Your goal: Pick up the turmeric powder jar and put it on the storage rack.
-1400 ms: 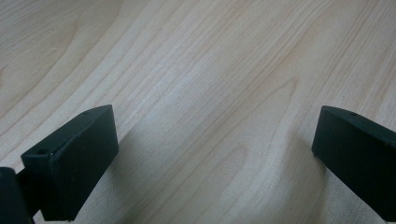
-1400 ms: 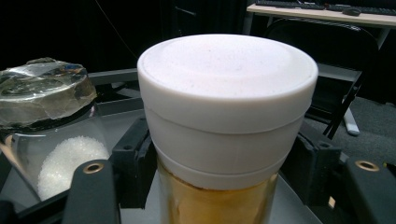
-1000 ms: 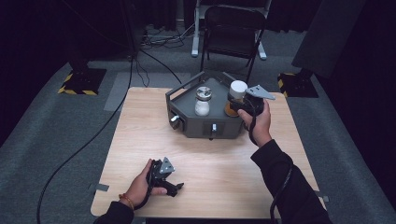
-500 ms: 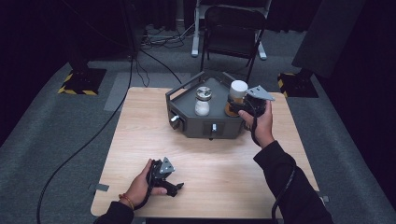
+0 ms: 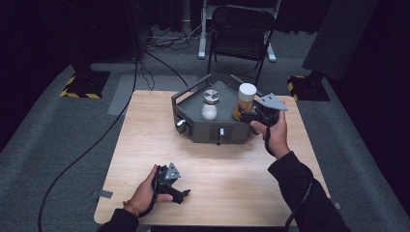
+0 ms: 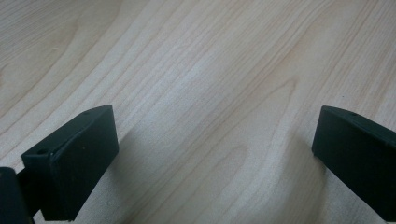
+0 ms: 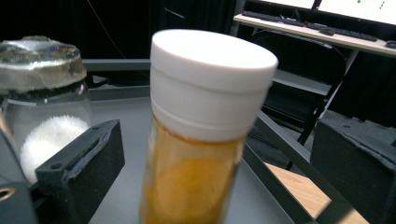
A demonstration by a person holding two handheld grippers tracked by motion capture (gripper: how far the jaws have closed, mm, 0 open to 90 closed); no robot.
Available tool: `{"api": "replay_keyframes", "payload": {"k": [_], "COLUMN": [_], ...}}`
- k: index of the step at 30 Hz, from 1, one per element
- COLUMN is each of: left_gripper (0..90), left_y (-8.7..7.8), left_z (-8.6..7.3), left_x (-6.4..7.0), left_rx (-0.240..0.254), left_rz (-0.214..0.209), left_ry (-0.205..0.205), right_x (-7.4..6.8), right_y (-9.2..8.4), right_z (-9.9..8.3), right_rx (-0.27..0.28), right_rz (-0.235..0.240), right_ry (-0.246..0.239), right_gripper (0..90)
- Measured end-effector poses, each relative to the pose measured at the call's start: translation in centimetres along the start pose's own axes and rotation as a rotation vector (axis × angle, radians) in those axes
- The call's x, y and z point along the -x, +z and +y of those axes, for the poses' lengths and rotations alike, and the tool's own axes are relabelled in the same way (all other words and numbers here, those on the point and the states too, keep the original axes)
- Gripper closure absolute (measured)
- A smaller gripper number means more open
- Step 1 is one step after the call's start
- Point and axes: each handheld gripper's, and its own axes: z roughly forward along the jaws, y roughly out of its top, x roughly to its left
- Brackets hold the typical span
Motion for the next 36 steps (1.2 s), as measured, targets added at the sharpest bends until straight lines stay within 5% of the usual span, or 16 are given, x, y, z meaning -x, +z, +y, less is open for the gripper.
{"api": "replay_keyframes", "payload": {"k": [13,26,36], "left_gripper": [0.1,0.1,0.0], "left_y": [0.0,0.0,0.0], "left_z": [0.0,0.0,0.0], "left_x": [0.0,0.0,0.0], "left_rx": [0.0,0.0,0.001], "left_rz": [0.0,0.0,0.001], "left_ry": [0.001,0.0,0.0], "right_x": [0.6,0.6,0.4], "right_y": [-2.2,-4.7,-5.7], "right_z": [-3.6,-6.1,-8.3], "right_rx": [0.018,0.041,-0.021], "right_rz": [0.017,0.095,0.187], "right_ry": [-0.01,-0.096,-0.193], "right_gripper": [2.9,2.9,2.9]}}
